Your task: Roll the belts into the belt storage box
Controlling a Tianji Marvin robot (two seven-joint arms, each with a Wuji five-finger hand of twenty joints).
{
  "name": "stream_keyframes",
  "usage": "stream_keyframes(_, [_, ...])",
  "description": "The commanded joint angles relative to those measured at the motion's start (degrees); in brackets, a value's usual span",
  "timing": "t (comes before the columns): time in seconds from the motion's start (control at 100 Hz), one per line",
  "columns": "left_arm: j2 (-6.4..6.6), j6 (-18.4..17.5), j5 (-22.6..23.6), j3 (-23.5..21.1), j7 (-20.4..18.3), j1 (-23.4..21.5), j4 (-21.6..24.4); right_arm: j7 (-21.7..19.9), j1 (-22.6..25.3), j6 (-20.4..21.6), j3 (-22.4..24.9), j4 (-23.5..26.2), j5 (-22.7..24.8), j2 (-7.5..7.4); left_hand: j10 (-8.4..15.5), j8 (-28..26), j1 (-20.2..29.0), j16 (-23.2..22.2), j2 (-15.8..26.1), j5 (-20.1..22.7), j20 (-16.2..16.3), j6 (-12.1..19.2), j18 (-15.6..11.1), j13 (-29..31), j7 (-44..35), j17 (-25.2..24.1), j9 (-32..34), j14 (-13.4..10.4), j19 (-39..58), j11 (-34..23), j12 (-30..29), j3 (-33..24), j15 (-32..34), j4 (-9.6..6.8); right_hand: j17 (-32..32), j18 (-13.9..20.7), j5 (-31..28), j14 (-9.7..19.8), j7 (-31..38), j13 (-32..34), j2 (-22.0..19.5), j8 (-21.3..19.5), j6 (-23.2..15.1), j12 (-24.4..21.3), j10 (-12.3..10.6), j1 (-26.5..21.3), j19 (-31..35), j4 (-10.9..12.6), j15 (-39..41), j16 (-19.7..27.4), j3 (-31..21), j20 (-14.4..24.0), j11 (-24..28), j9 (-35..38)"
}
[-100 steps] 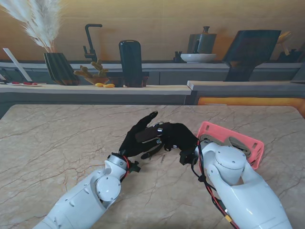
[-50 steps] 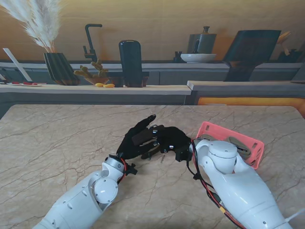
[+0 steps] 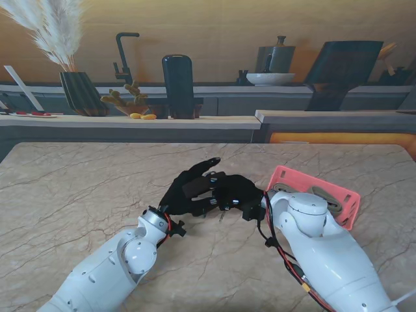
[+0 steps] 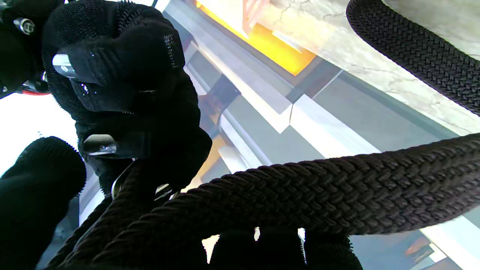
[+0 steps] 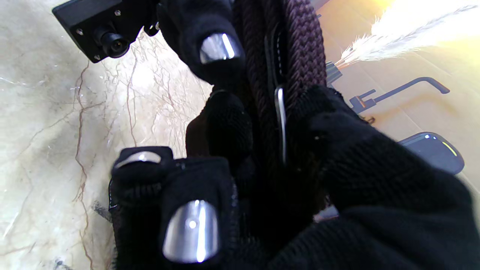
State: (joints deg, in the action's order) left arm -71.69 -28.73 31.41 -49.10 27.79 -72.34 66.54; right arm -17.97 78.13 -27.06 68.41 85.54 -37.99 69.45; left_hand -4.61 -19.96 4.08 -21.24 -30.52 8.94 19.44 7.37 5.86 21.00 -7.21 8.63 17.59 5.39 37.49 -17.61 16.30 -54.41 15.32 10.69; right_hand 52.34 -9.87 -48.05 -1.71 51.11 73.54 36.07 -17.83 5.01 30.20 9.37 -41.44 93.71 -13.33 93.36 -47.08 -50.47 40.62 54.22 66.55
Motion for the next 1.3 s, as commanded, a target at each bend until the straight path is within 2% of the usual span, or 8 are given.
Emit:
stream_keyframes(0.0, [-0.32,-0.51,-2.75,-0.27,-0.74,-0.39,0.95,0.46,0.07,-0.21,-0.19,0.13,0.59,0.38,1.22,0.14,-2.84,-0.66,-2.11,-0.17,-0.18,1.79,0.03,0.31,-3.68,0.13,1.08,-0.41,-0.08,1.21,0.27,-0.70,-1.54,2.36,1.62,6.61,-3.38,5.71,5.27,1.91,-3.91,-0.75,-7.60,0.40,8.66,-3.90,9.04,0.41,3.49,-0.45,-2.49,-0.16,-0.07,-0.10])
stream_keyframes(0.32, [-2.22,2.33,-7.02,2.38,0.21,0.08,0.34,-0.37,-2.12,-0.90,-3.54,-3.16,-2.41,1.43,1.10,3.07,6.43,-0.55,8.42,-0.87,-0.07,-0.91,-2.65,-2.74,1.64,-1.89,-2.04,-1.34,-0.15,0.19,0.56,13.01,-1.23,-0.52,0.86,6.46,-3.31,5.41,5.19,1.88,-3.85,-0.94,-8.31,0.45,8.71,-3.84,8.66,0.39,3.07,-0.20,-2.41,-0.02,-0.22,-0.35])
stream_keyframes(0.42, [-2.83,3.51,-7.58,2.75,1.50,0.12,0.15,-1.31,-3.05,-1.68,-4.76,-4.51,-2.52,1.59,1.94,-0.05,19.65,-0.91,22.10,-0.97,0.83,-2.96,-3.06,-2.44,2.15,-1.88,-1.54,-2.23,1.90,-1.74,0.97,31.48,0.52,-3.20,0.48,6.29,-3.22,5.08,5.04,1.86,-4.14,-0.98,-10.16,0.60,8.49,-3.41,8.47,0.25,2.71,0.01,-1.82,0.06,0.05,-0.23])
stream_keyframes(0.48, [-3.24,3.78,-8.93,2.62,1.85,-0.27,0.52,-0.91,-3.51,-2.39,-5.44,-4.98,-2.06,1.78,2.63,-2.33,35.22,-1.05,32.14,-0.75,1.12,-2.48,-3.38,-2.00,-2.77,-1.88,-0.48,-2.70,2.74,-2.74,1.10,53.06,1.56,-5.98,-0.56,5.86,-3.08,4.30,4.83,1.87,-4.53,-1.13,-11.77,0.87,8.25,-3.30,7.87,0.33,1.80,0.54,-0.59,0.18,0.52,-0.40])
stream_keyframes(0.6, [-3.90,3.86,-10.46,2.29,2.98,-0.97,1.17,2.50,-3.94,-3.37,-6.34,-5.28,-0.36,2.43,4.22,-7.81,46.84,-1.98,40.47,1.46,2.80,-1.45,-2.03,0.46,-21.48,-0.98,4.12,-2.84,6.29,-4.82,1.80,56.82,4.04,-6.06,-5.89,3.63,-2.43,0.63,4.22,0.47,-5.42,-0.70,-12.74,0.15,7.72,-2.89,4.08,0.61,-3.33,3.39,2.12,0.64,-0.97,-2.29])
stream_keyframes(0.69, [-4.09,4.43,-11.77,1.79,3.12,-1.68,2.21,5.00,-3.89,-4.10,-6.65,-4.73,2.19,2.60,4.21,-7.87,56.66,-2.55,39.01,10.23,4.09,-2.22,0.33,4.26,-31.95,0.43,12.63,-2.48,9.11,-6.71,2.56,58.00,6.13,-4.67,-14.01,0.39,1.50,-4.10,2.25,-6.77,-4.97,-0.19,-8.27,-1.24,7.76,0.86,-3.34,0.30,-10.76,4.88,4.64,0.64,-4.20,-7.03])
stream_keyframes(0.95, [-4.54,7.89,-17.48,-0.72,2.83,-4.14,6.02,13.01,-2.69,-4.36,-8.58,-0.19,22.75,1.57,3.21,-6.97,68.05,-4.25,32.54,14.21,6.66,-2.83,3.39,15.13,-43.51,5.90,25.98,-0.77,15.27,-11.51,5.03,56.88,12.74,-6.39,-25.51,-4.54,2.21,-11.02,-16.17,-18.30,-5.38,-11.03,-1.46,-2.93,8.72,11.70,-17.99,5.24,-27.89,5.17,1.41,-1.10,-7.42,-16.09])
stream_keyframes(1.29, [-3.33,10.21,-12.57,-1.81,3.00,-3.19,5.67,15.55,2.81,7.39,-5.82,4.93,42.44,-1.79,4.98,-4.11,61.71,-22.06,22.39,19.72,13.40,-7.05,5.86,32.13,-45.42,16.39,42.20,2.78,33.97,-39.32,27.06,54.55,42.18,-8.74,-27.48,-4.88,5.76,-9.87,-19.13,-22.95,1.20,-15.50,-2.26,-3.63,6.45,11.44,-22.14,6.78,-35.56,7.46,-5.01,-3.33,-8.65,-19.70])
